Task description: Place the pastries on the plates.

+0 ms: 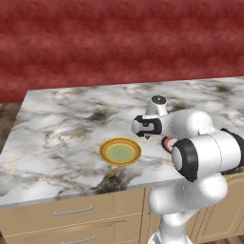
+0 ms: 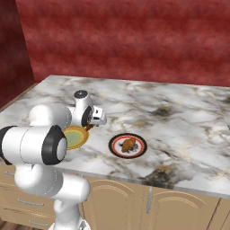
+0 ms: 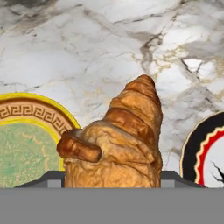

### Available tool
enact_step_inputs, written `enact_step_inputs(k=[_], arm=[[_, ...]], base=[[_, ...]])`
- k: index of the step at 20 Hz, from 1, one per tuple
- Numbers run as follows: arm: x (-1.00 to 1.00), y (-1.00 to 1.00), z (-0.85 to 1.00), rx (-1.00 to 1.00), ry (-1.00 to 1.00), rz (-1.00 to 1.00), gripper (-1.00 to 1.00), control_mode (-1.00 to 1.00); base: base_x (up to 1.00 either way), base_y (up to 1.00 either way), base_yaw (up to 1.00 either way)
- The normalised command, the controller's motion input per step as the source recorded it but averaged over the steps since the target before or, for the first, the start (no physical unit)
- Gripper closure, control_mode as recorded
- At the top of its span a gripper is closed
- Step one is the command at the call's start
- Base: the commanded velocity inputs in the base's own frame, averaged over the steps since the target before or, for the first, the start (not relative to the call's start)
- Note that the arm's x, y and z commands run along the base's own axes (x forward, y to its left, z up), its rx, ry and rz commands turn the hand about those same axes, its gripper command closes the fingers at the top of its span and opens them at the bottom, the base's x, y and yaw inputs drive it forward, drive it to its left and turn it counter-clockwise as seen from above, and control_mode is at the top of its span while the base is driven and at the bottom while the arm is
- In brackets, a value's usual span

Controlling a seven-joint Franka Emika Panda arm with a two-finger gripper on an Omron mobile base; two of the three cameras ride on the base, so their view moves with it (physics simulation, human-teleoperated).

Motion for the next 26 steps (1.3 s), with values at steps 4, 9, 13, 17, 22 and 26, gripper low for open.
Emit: enact_step_inputs(k=[4,9,13,17,22,26], arm=[[-0.31,0.48,0.0,-0.01,0.0,0.11,1.0,-1.0],[-0.29,0.45,0.0,0.0,0.0,0.11,1.0,-1.0],[-0.26,0.42,0.0,0.0,0.0,0.11,1.0,-1.0],[-0.23,0.42,0.0,0.0,0.01,0.11,1.0,-1.0],[-0.16,0.39,-0.04,0.0,0.05,0.11,1.0,-1.0],[0.0,0.2,-0.09,0.0,0.14,0.07,1.0,-1.0]], base=[[0.0,0.0,0.0],[0.0,0.0,0.0],[0.0,0.0,0.0],[0.0,0.0,0.0],[0.0,0.0,0.0],[0.0,0.0,0.0]])
